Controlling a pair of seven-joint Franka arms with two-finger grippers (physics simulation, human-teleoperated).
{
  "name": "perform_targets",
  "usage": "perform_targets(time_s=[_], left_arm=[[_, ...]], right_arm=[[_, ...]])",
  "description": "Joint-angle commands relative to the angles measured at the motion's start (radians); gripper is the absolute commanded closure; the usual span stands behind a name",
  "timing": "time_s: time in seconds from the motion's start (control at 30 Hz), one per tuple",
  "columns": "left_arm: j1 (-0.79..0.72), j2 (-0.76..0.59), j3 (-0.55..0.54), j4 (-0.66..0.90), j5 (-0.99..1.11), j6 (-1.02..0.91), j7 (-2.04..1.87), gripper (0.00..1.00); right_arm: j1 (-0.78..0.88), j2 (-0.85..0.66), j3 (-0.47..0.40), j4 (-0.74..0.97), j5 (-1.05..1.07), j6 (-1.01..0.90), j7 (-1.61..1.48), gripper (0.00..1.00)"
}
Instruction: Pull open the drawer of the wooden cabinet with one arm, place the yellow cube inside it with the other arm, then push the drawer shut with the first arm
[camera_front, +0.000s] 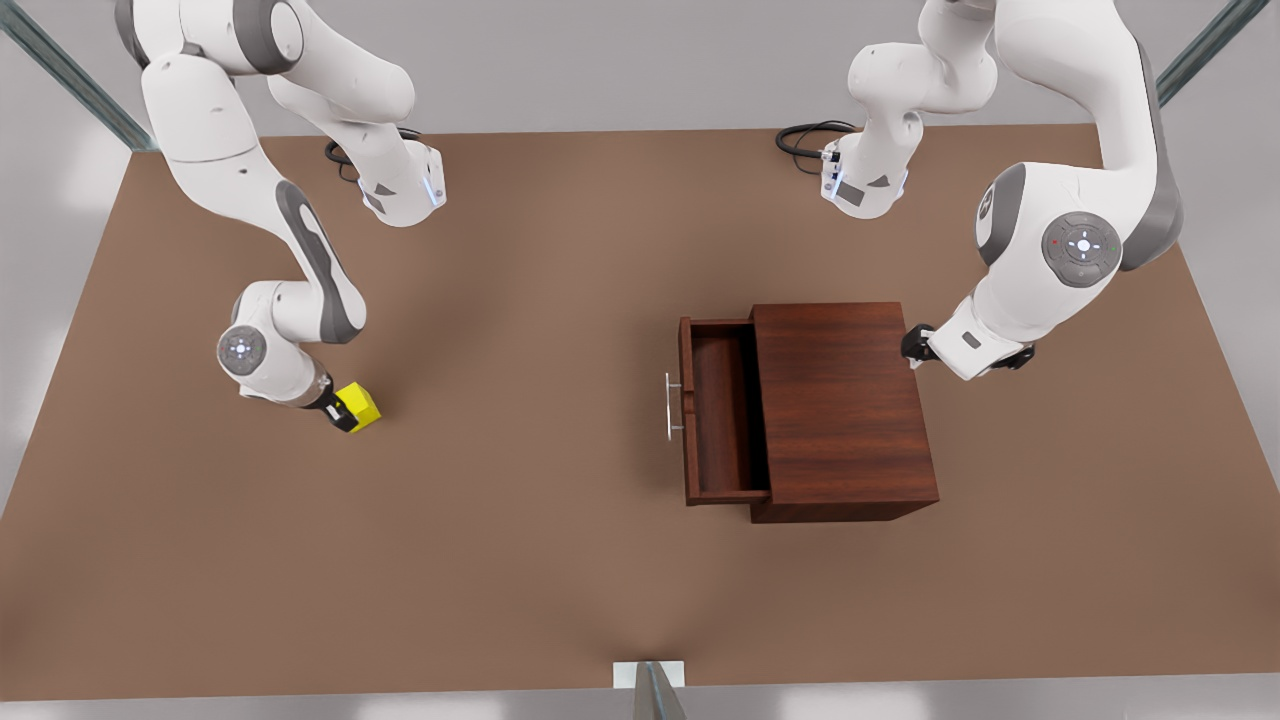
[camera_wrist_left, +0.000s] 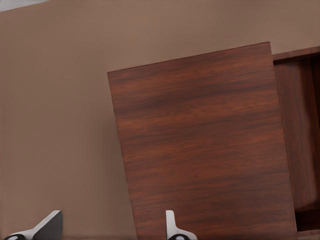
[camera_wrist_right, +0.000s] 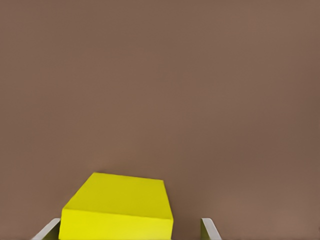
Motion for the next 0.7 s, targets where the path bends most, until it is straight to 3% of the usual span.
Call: perform_targets(time_s=[0.0,0.23,0.3,0.37,0.57,0.67], left_arm=[[0.000,-0.001,0.000,0.000,0.001,-0.001,0.035,0.00],[0.000,-0.001,0.000,0.000,0.001,-0.001,0.032,0.00],[0.000,-0.001,0.000,0.000,0.001,-0.001,0.032,0.00],[0.000,-0.001,0.000,0.000,0.001,-0.001,0.032,0.00],[0.000,-0.001,0.000,0.000,0.001,-0.001,0.032,0.00],[0.001,-0.001,0.000,0.000,0.001,-0.001,0.032,0.00]], right_arm=[[0.000,0.012,0.000,0.002,-0.007,0.008,-0.002,0.00],[0.000,0.045,0.000,0.008,-0.008,0.056,0.002,0.01],[0.000,0.043,0.000,0.008,-0.008,0.054,0.011,0.28],[0.000,0.032,0.000,0.008,-0.008,0.050,0.002,0.47],[0.000,-0.035,0.005,0.022,0.007,-0.021,0.012,0.49],[0.002,-0.063,0.025,0.106,0.053,-0.162,0.020,0.49]])
